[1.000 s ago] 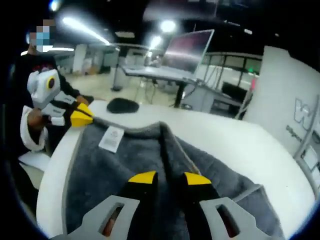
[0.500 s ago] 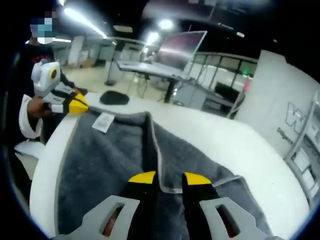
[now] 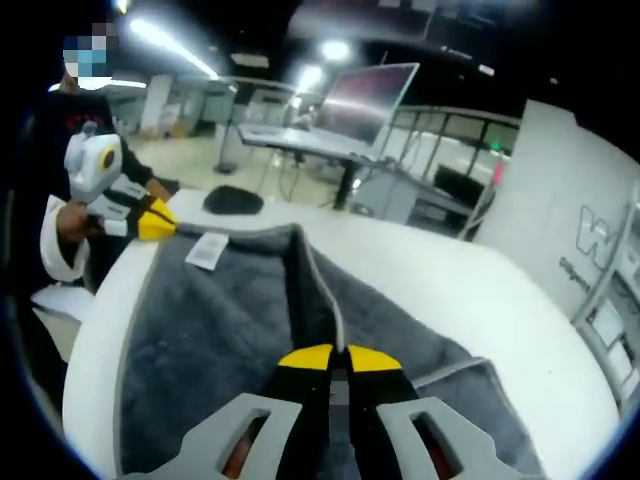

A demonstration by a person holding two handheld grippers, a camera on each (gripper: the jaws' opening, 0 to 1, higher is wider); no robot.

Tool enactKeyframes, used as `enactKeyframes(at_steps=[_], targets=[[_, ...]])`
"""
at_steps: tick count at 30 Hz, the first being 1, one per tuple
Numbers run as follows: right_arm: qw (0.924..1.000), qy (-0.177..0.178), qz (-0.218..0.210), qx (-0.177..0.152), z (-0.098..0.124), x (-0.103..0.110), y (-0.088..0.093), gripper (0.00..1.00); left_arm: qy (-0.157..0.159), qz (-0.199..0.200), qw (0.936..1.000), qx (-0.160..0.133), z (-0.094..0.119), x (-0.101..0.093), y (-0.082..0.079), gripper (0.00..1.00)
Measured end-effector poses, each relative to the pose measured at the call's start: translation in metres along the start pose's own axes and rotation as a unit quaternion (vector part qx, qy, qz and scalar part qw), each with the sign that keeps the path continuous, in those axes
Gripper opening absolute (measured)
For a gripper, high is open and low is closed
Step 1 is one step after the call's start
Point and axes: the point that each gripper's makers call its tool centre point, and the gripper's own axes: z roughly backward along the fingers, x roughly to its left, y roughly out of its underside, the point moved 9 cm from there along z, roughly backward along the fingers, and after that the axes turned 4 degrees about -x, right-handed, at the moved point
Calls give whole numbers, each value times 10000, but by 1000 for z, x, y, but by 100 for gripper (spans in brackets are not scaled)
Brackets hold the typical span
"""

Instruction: Open the folded towel by lifting each exposed corner and separating the folded layers until the towel lies flat within the target outline without major curled edges

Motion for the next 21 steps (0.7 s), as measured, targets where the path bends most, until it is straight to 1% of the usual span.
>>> enactKeyframes(at_steps=[2, 9, 12, 15, 17, 21], targets=[[10000, 42, 10, -26, 1, -3, -4, 0, -7, 13, 10000, -5, 0, 0, 0, 3], [9995, 189, 252, -69, 4, -13, -22, 0, -6, 47, 10000, 5, 0, 2, 2, 3], [9992, 266, 265, -142, 3, -19, -29, 0, -3, 46, 10000, -1, 1, 2, 2, 3], [9990, 312, 257, -176, 3, -19, -31, 0, -11, 39, 10000, -19, 1, 2, 2, 3], [9981, 458, 307, -259, 3, -21, -35, 0, -17, 40, 10000, -18, 1, 2, 2, 3], [9979, 479, 281, -339, 0, -23, -44, 0, -22, 30, 10000, -16, 2, 2, 2, 3]])
